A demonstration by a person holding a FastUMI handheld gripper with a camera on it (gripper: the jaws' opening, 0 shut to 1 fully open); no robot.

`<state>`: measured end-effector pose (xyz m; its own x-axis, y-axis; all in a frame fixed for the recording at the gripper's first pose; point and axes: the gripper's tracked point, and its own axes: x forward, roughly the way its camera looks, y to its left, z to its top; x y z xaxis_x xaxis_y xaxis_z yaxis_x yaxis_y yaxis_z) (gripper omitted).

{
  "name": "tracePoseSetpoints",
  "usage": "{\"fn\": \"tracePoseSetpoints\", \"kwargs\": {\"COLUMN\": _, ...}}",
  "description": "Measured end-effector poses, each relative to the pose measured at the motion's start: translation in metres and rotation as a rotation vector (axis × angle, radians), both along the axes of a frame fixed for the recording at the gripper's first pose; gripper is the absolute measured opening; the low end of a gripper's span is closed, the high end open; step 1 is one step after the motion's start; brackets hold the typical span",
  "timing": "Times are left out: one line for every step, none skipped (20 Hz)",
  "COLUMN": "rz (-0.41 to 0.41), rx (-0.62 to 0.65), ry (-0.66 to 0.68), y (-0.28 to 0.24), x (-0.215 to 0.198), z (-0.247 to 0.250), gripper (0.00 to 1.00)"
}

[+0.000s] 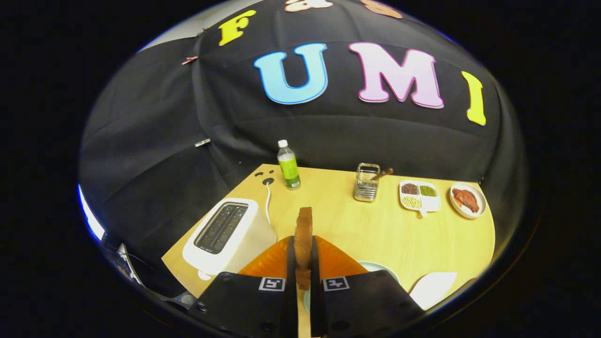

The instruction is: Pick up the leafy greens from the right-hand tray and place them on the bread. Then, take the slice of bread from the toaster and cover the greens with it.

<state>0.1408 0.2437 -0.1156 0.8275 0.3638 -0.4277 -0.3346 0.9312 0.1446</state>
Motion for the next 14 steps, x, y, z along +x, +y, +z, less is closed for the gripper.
{"fn": "tracePoseSetpoints", "kwargs": {"rz": -0.012, "rx": 0.013, "ry": 0.021, "y": -0.007, "x": 0.000, "z": -0.007, "gripper": 0.14}}
{"fn": "tracePoseSetpoints", "kwargs": {"rz": -0.024, "rx": 0.027, "ry": 0.042, "y": -0.015, "x": -0.001, "z": -0.015, "gripper": 0.14}}
{"fn": "tracePoseSetpoints", "kwargs": {"rz": -0.037, "rx": 0.041, "ry": 0.065, "y": -0.022, "x": -0.001, "z": -0.026, "gripper": 0.14}}
{"fn": "tracePoseSetpoints", "kwargs": {"rz": -0.047, "rx": 0.052, "ry": 0.081, "y": -0.030, "x": 0.000, "z": -0.038, "gripper": 0.14}}
{"fn": "tracePoseSetpoints", "kwargs": {"rz": -0.054, "rx": 0.066, "ry": 0.100, "y": -0.033, "x": -0.002, "z": -0.047, "gripper": 0.14}}
{"fn": "tracePoseSetpoints", "kwargs": {"rz": -0.059, "rx": 0.080, "ry": 0.117, "y": -0.036, "x": -0.003, "z": -0.056, "gripper": 0.14}}
{"fn": "tracePoseSetpoints", "kwargs": {"rz": -0.064, "rx": 0.095, "ry": 0.135, "y": -0.038, "x": -0.006, "z": -0.065, "gripper": 0.14}}
{"fn": "tracePoseSetpoints", "kwargs": {"rz": -0.066, "rx": 0.108, "ry": 0.156, "y": -0.040, "x": -0.008, "z": -0.074, "gripper": 0.14}}
{"fn": "tracePoseSetpoints", "kwargs": {"rz": -0.072, "rx": 0.116, "ry": 0.173, "y": -0.043, "x": -0.010, "z": -0.083, "gripper": 0.14}}
{"fn": "tracePoseSetpoints", "kwargs": {"rz": -0.079, "rx": 0.122, "ry": 0.189, "y": -0.046, "x": -0.012, "z": -0.091, "gripper": 0.14}}
{"fn": "tracePoseSetpoints", "kwargs": {"rz": -0.087, "rx": 0.127, "ry": 0.197, "y": -0.051, "x": -0.012, "z": -0.097, "gripper": 0.14}}
{"fn": "tracePoseSetpoints", "kwargs": {"rz": -0.093, "rx": 0.129, "ry": 0.202, "y": -0.055, "x": -0.012, "z": -0.101, "gripper": 0.14}}
{"fn": "tracePoseSetpoints", "kwargs": {"rz": -0.099, "rx": 0.127, "ry": 0.205, "y": -0.060, "x": -0.013, "z": -0.104, "gripper": 0.14}}
{"fn": "tracePoseSetpoints", "kwargs": {"rz": -0.104, "rx": 0.123, "ry": 0.207, "y": -0.065, "x": -0.013, "z": -0.106, "gripper": 0.14}}
